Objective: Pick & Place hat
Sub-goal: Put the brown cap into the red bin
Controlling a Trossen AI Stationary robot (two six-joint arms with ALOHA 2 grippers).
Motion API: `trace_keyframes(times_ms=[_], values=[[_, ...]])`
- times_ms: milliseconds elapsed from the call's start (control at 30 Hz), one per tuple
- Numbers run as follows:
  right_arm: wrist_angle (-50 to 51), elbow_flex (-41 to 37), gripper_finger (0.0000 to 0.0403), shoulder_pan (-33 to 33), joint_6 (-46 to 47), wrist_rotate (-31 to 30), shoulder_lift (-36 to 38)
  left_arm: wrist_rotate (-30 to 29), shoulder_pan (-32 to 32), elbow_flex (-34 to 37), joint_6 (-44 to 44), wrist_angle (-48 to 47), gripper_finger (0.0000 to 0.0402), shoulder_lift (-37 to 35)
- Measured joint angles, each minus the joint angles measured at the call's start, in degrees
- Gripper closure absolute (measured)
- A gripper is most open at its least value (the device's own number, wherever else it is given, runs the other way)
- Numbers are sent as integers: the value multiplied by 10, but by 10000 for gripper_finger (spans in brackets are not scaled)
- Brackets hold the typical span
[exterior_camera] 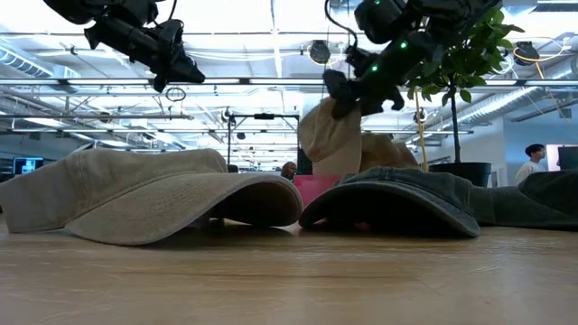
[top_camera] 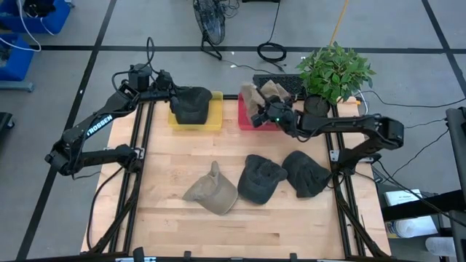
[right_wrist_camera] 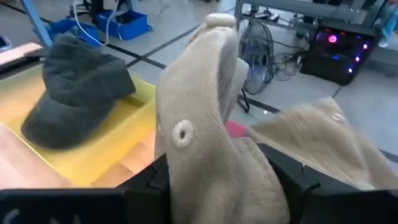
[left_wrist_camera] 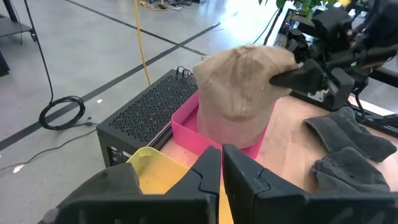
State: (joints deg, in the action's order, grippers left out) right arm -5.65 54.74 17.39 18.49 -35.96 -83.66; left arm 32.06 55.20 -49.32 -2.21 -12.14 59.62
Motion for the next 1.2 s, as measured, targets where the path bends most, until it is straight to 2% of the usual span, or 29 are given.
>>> trace_keyframes(times_ms=[133,267,367,467,600,733,867,933,1067,1200], values=[[81,0,248,10,40,6,23,0,0,0,0,2,396,0],[94,0,248,21,73,82,26,0,0,0,0,13,390,0],[104,0,248,26,87,107,26,0,0,0,6,27,380,0],[120,0,248,37,90,165,26,0,0,0,11,30,385,0],[146,0,255,50,111,150,35,0,0,0,13,29,397,0],[156,0,269,64,118,153,48,0,0,0,22,29,384,0],[159,0,281,85,108,266,62,0,-3,0,24,28,378,0],[166,0,287,91,123,267,69,0,-4,0,23,27,382,0],[182,-1,295,93,120,225,96,0,-6,0,22,26,397,0],[200,0,298,93,118,231,125,0,-6,0,24,24,387,0]])
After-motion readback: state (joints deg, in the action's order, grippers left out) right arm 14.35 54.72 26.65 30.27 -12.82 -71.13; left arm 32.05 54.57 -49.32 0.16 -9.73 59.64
